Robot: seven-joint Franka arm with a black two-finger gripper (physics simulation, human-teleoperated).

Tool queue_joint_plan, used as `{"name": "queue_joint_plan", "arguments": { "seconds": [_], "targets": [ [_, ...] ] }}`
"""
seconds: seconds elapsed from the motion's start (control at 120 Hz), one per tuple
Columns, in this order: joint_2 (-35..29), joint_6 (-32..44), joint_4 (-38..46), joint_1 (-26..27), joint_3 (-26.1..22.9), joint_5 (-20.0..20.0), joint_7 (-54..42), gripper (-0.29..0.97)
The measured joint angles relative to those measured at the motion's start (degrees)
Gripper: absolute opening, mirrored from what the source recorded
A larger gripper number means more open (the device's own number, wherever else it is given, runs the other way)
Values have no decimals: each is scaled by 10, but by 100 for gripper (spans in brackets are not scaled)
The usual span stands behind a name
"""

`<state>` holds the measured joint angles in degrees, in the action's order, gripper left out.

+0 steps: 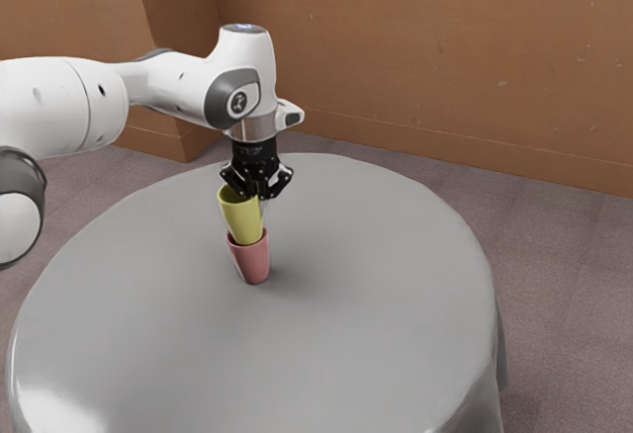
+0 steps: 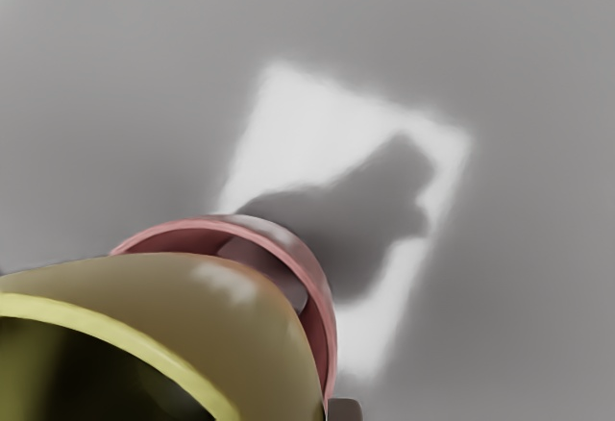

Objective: Place the left cup onto the right cup

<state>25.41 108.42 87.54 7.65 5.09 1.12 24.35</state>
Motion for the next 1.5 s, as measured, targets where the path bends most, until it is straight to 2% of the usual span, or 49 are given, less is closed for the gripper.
{"name": "queue_joint_plan", "arguments": {
  "seconds": [0.275, 0.508, 0.608, 0.733, 1.167, 1.5],
  "targets": [
    [5, 12, 2, -1, 0, 0, 1, -10],
    [8, 16, 0, 0, 0, -2, 1, 36],
    [8, 17, -1, 0, 0, -3, 1, 47],
    [8, 17, -1, 0, 0, -3, 1, 56],
    [-3, 9, -20, 2, 1, -1, 0, 65],
    [-99, -36, 10, 5, -8, -1, -18, 66]
  ]
}}
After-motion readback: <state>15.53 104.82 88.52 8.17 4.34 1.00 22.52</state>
